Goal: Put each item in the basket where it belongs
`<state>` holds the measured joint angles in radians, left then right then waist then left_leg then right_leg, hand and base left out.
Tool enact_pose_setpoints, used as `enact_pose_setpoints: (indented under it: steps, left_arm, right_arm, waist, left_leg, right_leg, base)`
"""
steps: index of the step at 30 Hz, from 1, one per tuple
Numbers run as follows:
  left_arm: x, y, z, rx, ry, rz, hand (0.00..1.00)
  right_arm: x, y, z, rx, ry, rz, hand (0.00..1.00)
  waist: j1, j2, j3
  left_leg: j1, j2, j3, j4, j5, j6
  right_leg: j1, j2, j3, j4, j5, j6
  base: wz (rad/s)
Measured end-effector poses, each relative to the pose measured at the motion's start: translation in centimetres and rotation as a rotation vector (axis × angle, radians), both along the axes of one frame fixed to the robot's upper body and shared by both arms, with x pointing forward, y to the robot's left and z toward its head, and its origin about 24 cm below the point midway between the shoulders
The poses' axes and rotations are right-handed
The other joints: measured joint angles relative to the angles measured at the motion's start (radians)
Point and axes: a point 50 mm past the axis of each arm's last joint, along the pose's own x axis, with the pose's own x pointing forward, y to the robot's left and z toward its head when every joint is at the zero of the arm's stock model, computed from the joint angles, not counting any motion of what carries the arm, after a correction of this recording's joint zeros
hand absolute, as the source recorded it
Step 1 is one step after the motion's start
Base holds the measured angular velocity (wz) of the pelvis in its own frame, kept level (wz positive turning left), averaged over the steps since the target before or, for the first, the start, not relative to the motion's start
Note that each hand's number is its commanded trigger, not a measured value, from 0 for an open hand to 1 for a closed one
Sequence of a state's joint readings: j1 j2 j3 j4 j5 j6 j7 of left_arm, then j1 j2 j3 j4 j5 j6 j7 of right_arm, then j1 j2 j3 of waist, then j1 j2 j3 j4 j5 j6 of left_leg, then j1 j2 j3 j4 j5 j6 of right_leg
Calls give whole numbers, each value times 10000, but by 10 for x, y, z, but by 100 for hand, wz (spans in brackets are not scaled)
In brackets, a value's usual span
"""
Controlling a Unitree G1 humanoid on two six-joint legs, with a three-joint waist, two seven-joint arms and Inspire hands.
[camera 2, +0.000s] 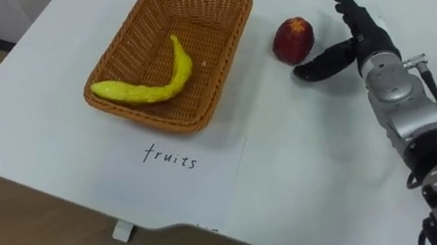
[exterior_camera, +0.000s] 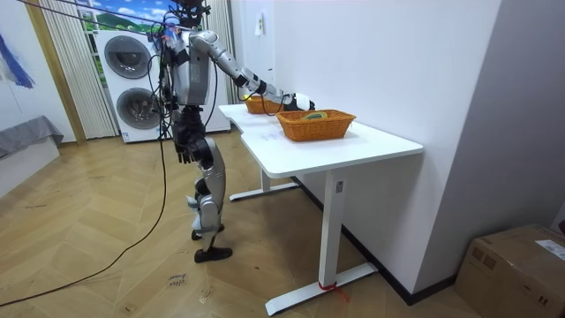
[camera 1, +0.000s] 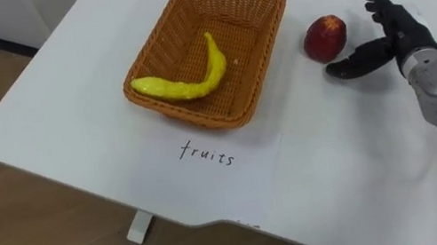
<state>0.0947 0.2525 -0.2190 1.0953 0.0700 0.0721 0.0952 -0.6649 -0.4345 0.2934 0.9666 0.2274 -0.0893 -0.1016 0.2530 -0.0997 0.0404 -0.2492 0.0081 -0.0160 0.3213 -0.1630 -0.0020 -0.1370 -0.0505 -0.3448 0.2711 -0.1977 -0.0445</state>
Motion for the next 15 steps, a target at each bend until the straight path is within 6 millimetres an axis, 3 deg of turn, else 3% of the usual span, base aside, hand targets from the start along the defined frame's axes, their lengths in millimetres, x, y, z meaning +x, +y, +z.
enact_pose_setpoints:
  steps: [15]
  left_arm:
    - [2, -1, 1, -32, -98, -36, 0]
  right_arm:
    - [5, 17, 3, 77, -12, 774, 0]
  waist:
    - [9, -9, -5]
  left_leg:
    - [30, -5, 2, -11, 0, 0]
  right_leg:
    - [41, 3, -27, -59, 1, 0]
  base:
    - [0]
